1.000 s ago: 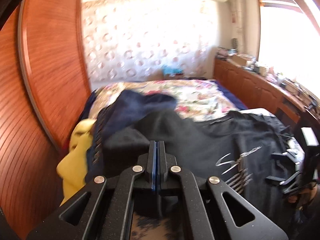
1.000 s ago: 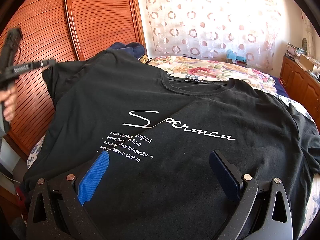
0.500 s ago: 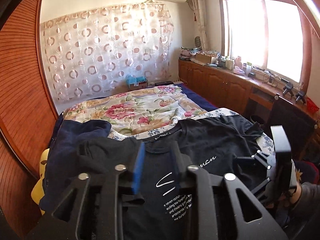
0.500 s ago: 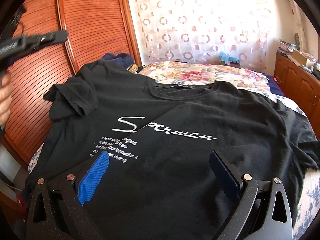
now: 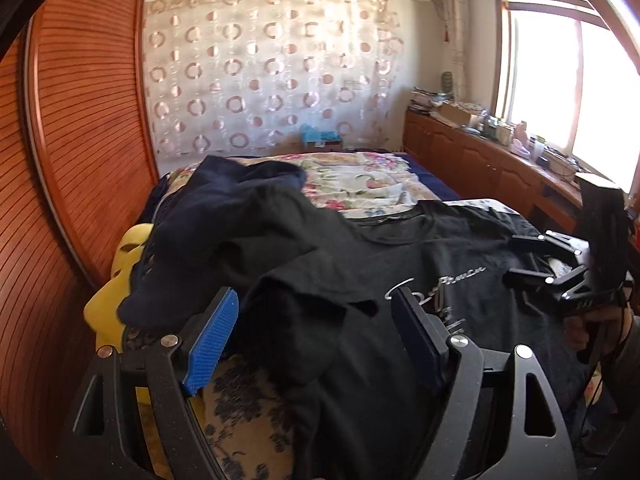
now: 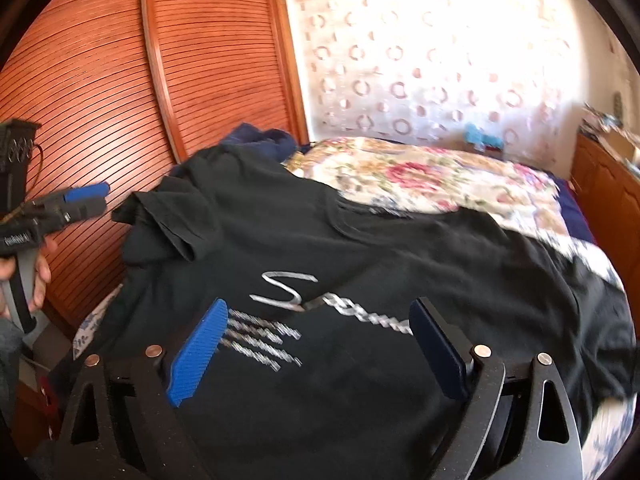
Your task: Fold small clothes
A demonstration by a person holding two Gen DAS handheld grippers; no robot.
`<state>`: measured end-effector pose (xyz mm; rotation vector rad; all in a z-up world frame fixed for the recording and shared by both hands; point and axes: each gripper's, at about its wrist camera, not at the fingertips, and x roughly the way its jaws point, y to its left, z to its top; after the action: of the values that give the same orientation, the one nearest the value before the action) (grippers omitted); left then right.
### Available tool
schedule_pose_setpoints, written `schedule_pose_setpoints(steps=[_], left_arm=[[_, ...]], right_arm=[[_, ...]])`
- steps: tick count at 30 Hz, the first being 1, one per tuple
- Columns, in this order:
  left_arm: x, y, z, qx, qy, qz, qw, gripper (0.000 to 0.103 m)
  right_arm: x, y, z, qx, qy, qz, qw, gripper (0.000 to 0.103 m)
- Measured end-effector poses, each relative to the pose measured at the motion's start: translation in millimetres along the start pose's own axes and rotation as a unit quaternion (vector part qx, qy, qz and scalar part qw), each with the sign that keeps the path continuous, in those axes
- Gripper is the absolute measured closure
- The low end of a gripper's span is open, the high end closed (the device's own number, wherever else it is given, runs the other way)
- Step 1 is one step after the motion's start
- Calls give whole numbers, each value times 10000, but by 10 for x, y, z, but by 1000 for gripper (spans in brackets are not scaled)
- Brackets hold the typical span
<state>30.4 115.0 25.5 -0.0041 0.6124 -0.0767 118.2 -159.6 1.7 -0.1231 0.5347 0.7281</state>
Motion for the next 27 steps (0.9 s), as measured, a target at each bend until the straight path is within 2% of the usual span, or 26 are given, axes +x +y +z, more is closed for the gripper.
schedule_pose_setpoints(steps=[3, 6, 10, 14, 15, 16, 17, 18, 23, 26, 27], left_arm=[[83, 99, -50, -51, 63, 250, 9997, 23], [177, 220, -84, -72, 55, 261, 9996, 24], [277, 382, -182, -292, 211, 139, 9993, 41], [361, 535, -283, -600, 239, 56, 9979, 52], [386, 557, -286, -625, 235, 44, 9978, 59], [398, 560, -286, -618, 220, 62, 9978, 72], [408, 558, -278, -594, 210, 99, 9980, 79], [407, 545, -260, -559, 194, 112, 9982, 90], [304, 564, -198, -512, 26, 159, 9986, 91], [246, 558, -193, -487, -69, 128, 9987, 91], [235, 553, -193, -489, -75, 113, 9987, 91]], right_arm=[[98, 135, 128, -228, 0, 32, 9997, 11], [194, 232, 243, -341, -9, 163, 9993, 11], [358, 319, 399, -484, 22, 370, 9981, 17], [500, 406, 526, -622, 40, 379, 9973, 18], [515, 403, 539, -621, 35, 393, 9973, 18], [535, 406, 543, -611, 37, 420, 9972, 18], [566, 408, 550, -598, 51, 453, 9972, 18], [595, 422, 571, -597, 71, 484, 9970, 18], [811, 527, 722, -618, 161, 923, 9937, 42], [1007, 642, 814, -714, 205, 1218, 9898, 53], [1067, 695, 831, -787, 216, 1331, 9877, 53]])
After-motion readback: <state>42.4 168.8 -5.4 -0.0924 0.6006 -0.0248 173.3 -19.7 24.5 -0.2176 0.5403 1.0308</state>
